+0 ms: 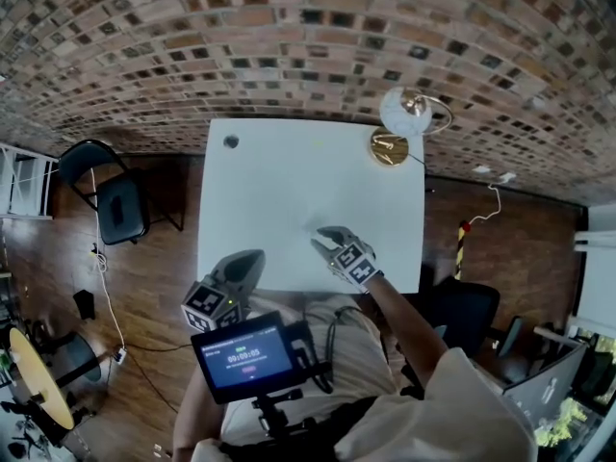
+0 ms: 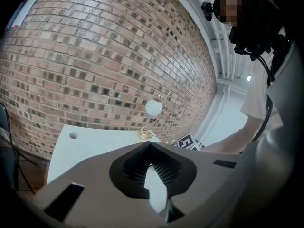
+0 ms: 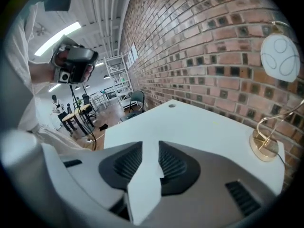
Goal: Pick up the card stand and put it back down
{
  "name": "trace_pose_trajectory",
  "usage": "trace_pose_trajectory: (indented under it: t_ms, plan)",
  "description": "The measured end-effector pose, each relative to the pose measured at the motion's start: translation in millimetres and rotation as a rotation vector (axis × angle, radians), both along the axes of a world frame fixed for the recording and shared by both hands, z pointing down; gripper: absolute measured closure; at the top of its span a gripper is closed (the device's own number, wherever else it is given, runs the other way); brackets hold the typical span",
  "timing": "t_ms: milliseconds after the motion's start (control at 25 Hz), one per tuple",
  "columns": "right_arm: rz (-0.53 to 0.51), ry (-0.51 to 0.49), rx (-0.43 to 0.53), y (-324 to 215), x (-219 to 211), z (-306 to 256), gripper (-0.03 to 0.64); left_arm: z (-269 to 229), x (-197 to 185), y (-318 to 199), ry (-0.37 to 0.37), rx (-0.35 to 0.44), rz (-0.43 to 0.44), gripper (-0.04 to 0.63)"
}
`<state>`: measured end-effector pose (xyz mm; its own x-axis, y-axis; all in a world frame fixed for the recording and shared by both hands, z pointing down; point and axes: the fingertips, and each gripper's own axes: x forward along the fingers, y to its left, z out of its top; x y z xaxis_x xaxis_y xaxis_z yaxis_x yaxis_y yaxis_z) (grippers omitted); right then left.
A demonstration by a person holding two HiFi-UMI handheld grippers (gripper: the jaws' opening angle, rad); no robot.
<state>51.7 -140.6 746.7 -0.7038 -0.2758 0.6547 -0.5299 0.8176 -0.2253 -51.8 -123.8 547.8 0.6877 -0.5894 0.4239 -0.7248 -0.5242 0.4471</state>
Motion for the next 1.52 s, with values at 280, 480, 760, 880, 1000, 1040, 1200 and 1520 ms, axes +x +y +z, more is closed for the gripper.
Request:
trace_pose_trajectory:
  t_ms: [280, 480, 760, 880, 1000, 1040, 1200, 1520]
  plan:
    - [-0.031, 0.074, -0.087, 2, -3, 56, 0.482, 15, 0, -6, -0.005, -0.046, 0.024, 0.598]
    - [-0.024, 0.148, -0.124, 0, -4, 87, 0.482, 23, -1, -18, -0.041, -0.031, 0.076, 0.598]
    - [-0.054, 0.169, -0.15, 3, -13, 103, 0.482, 23, 2, -23, -0.031, -0.037, 0.059, 0.598]
    - [-0.042, 0.167, -0.138, -1, -13, 102, 0.49, 22, 2, -25, -0.039, -0.028, 0.051, 0.598]
    - [-0.041, 0.157, -0.127, -2, -12, 101, 0.561, 18, 1, -27, -0.04, -0.016, 0.044, 0.598]
    - [-0.04, 0.146, -0.124, -3, -13, 99, 0.569, 17, 0, -28, -0.043, -0.015, 0.042, 0.598]
    - [-0.016, 0.101, -0.113, -5, -12, 90, 0.586, 14, -2, -29, -0.045, -0.004, 0.036, 0.598]
    - [0.034, -0.014, -0.047, -21, -6, 40, 0.588, 9, 4, -26, -0.059, 0.014, 0.044, 0.598]
